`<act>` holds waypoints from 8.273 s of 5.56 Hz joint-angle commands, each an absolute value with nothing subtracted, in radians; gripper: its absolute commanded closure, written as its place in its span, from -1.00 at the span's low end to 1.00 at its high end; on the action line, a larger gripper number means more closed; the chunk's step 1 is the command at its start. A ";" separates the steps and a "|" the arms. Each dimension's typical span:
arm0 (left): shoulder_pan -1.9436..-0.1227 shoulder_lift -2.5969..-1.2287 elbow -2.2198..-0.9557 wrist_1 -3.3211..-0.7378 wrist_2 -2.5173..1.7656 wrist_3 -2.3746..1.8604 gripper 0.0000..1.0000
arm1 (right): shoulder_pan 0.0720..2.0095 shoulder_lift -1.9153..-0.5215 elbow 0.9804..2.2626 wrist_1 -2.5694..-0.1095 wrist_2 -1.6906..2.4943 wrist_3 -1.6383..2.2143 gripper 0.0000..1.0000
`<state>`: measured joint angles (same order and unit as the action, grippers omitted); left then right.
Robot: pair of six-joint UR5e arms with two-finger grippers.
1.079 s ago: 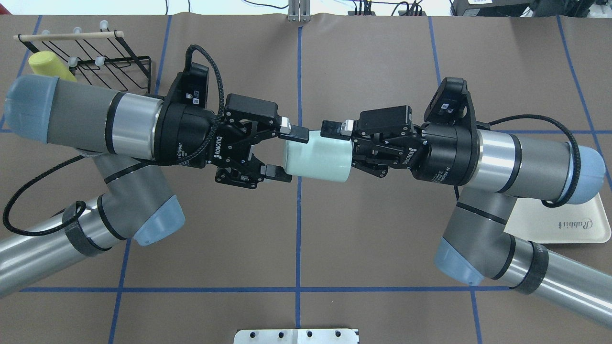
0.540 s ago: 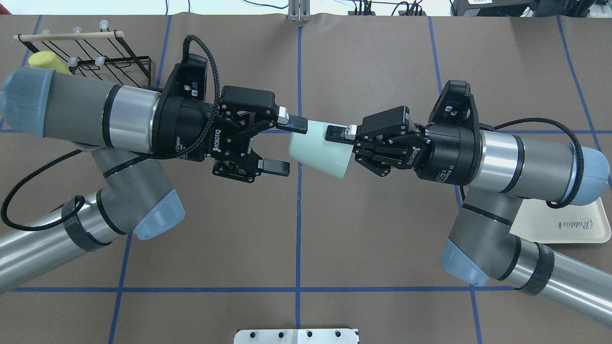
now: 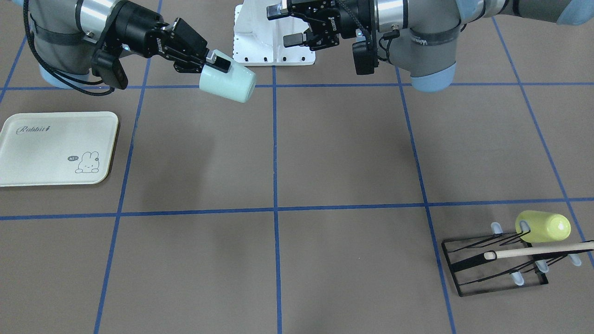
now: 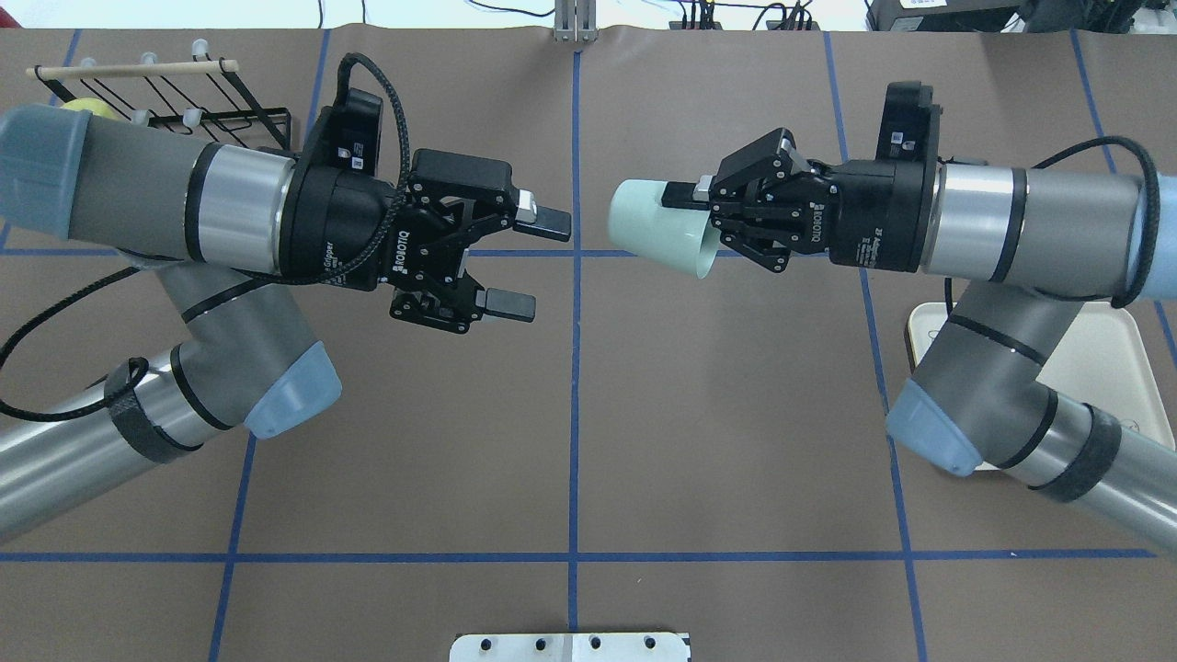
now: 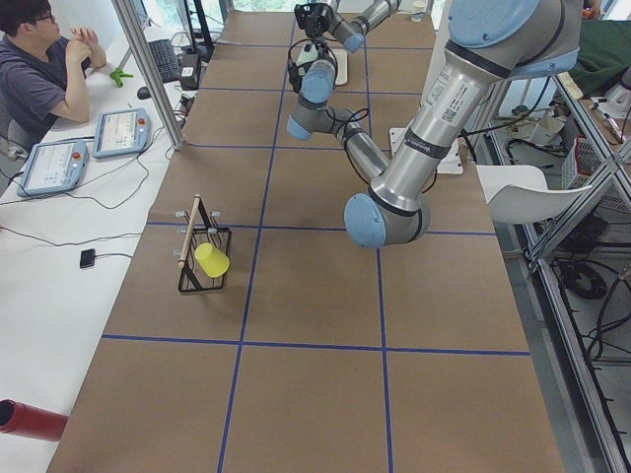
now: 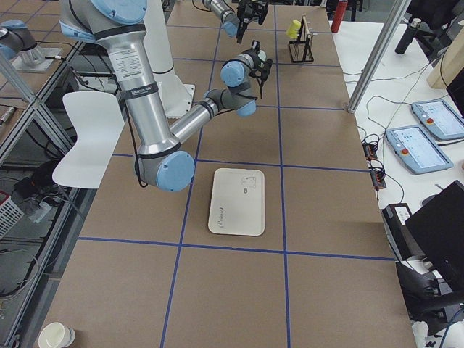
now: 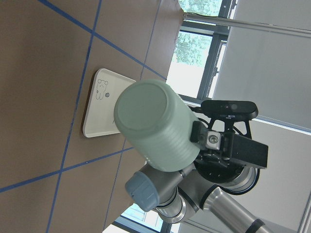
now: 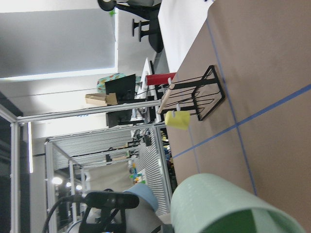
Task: Left arm grabs green cup and hands to right arm on tray
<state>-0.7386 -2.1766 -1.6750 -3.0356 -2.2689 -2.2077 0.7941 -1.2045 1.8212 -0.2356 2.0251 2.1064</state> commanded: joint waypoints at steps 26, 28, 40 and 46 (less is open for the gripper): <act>-1.574 -1.487 -1.835 -1.422 -2.292 0.069 -1.00 | 1.090 -1.574 2.057 -1.711 2.157 0.527 -1.00; -1.578 -1.437 -1.835 -1.425 -2.304 0.070 -1.00 | 1.294 -1.580 2.011 -1.807 2.262 0.219 -1.00; -1.617 -1.282 -1.851 -1.743 -2.349 -0.103 -1.00 | 1.654 -1.759 1.801 -1.795 2.264 -0.291 -1.00; -1.586 -1.299 -1.867 -1.563 -2.359 0.143 -1.00 | 1.654 -1.766 1.807 -1.793 2.264 -0.285 -1.00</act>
